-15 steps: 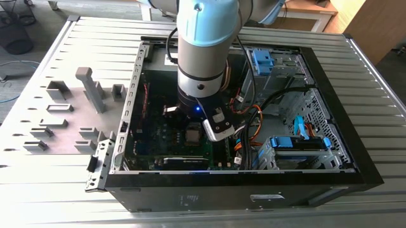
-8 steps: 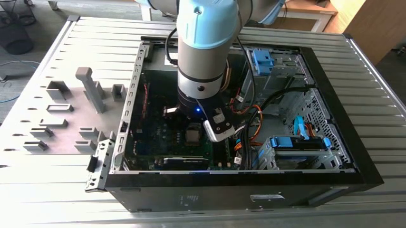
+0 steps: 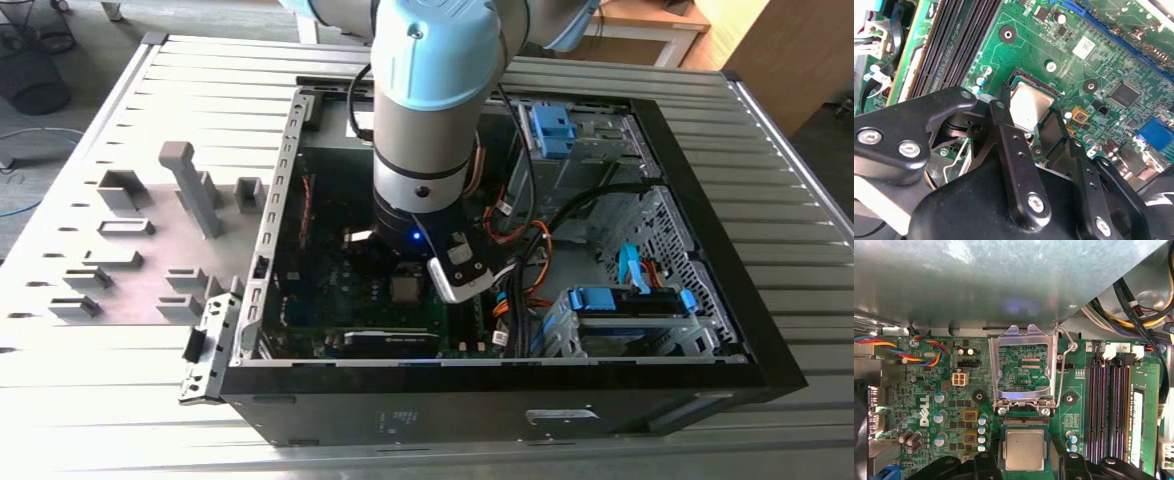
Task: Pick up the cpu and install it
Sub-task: 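Place the cpu into insertion slot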
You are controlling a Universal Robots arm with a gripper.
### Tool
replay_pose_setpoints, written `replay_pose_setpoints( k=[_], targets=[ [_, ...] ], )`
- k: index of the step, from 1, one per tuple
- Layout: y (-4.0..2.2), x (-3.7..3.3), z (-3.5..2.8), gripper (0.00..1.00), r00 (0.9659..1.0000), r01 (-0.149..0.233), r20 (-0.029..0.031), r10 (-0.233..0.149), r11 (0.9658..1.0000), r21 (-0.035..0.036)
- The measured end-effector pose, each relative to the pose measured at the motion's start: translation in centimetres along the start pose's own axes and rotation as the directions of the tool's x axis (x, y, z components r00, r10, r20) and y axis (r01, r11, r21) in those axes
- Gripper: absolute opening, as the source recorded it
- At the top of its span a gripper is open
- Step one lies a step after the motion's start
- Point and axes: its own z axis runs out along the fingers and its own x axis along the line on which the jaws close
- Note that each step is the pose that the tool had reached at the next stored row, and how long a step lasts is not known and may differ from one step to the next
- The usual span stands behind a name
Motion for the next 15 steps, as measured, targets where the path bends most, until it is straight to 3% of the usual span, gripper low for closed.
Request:
replay_pose_setpoints(
  k=[15],
  targets=[
    [-0.01, 0.07, 0.21, 0.47, 1.0000, 0.000, 0.0001, 0.000, 1.0000, -0.0002]
  ],
)
